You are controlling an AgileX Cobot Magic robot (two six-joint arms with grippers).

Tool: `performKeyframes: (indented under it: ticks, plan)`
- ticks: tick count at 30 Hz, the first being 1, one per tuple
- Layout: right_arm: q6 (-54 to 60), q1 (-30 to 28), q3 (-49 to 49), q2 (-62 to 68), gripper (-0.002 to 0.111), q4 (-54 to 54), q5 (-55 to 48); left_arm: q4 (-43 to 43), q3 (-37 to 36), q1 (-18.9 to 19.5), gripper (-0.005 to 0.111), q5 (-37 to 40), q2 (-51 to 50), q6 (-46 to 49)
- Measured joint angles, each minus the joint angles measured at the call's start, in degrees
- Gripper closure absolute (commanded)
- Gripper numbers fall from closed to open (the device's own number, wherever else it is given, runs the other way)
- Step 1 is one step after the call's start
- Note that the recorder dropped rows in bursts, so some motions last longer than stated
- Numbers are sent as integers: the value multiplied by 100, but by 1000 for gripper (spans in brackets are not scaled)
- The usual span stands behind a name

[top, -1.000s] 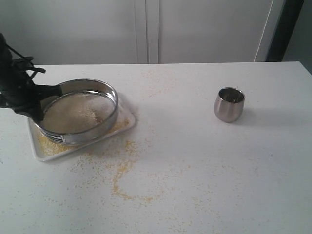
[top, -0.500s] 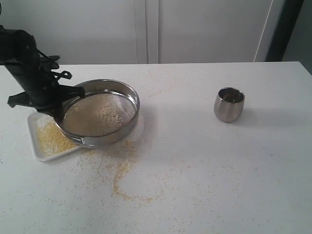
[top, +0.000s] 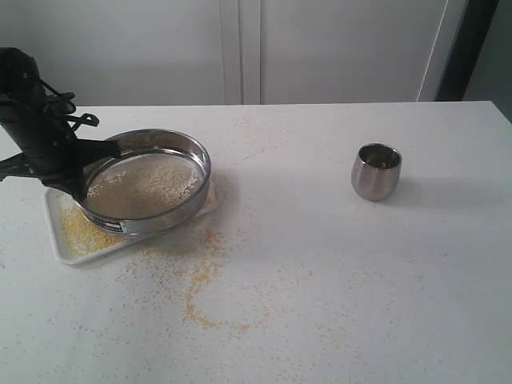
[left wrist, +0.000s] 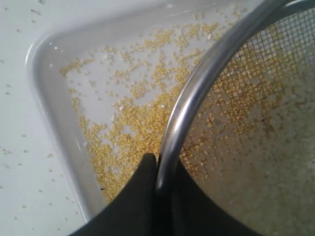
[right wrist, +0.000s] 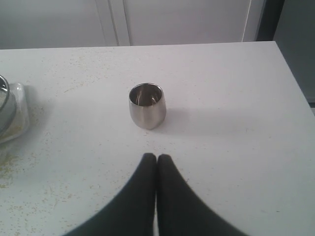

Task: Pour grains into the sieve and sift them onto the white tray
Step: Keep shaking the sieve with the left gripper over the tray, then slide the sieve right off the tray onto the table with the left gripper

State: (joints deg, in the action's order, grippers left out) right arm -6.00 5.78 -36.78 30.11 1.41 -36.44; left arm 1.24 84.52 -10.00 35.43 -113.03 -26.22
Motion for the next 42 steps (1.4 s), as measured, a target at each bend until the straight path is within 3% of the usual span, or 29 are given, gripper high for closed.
performKeyframes:
  ticks: [19,42]
  plan:
    - [0,0,0,0,108,0,0,24,0,-123,107,668,525,222]
    - [0,0,0,0,108,0,0,12,0,-2019,107,1148,733,294]
